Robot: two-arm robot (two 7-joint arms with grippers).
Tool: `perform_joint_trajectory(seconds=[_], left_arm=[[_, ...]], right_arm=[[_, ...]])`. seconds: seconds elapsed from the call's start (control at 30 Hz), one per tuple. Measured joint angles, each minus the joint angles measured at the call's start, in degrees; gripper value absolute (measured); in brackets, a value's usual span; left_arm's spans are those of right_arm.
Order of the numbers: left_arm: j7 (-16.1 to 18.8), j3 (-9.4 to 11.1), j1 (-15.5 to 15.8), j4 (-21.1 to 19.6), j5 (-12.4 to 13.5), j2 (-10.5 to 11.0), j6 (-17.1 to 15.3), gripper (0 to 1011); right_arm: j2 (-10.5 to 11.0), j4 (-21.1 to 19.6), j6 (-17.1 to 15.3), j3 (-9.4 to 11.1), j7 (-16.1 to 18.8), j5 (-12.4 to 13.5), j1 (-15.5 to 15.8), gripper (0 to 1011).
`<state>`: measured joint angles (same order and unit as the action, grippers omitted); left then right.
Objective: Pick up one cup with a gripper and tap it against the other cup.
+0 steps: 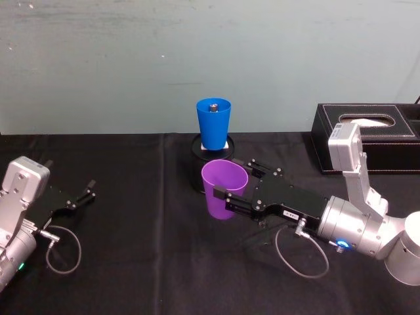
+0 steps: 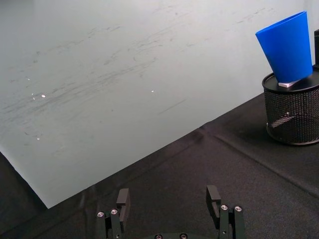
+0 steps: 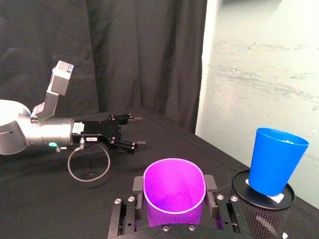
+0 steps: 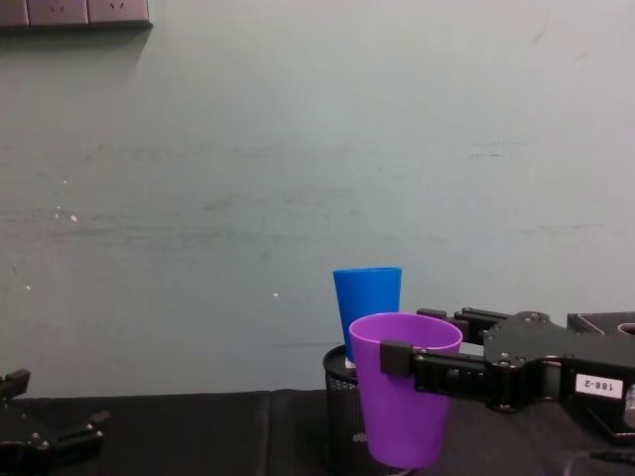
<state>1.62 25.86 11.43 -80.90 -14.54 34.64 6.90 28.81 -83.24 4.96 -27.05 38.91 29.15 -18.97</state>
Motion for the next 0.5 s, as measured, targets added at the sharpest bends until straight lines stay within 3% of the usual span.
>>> perform_joint_trajectory(seconds=[0.5], left_arm=[[0.0, 0.0, 0.0, 0.0, 0.0, 0.0, 0.0, 1000]], right_arm=[[0.0, 0.0, 0.0, 0.0, 0.0, 0.0, 0.0, 724]])
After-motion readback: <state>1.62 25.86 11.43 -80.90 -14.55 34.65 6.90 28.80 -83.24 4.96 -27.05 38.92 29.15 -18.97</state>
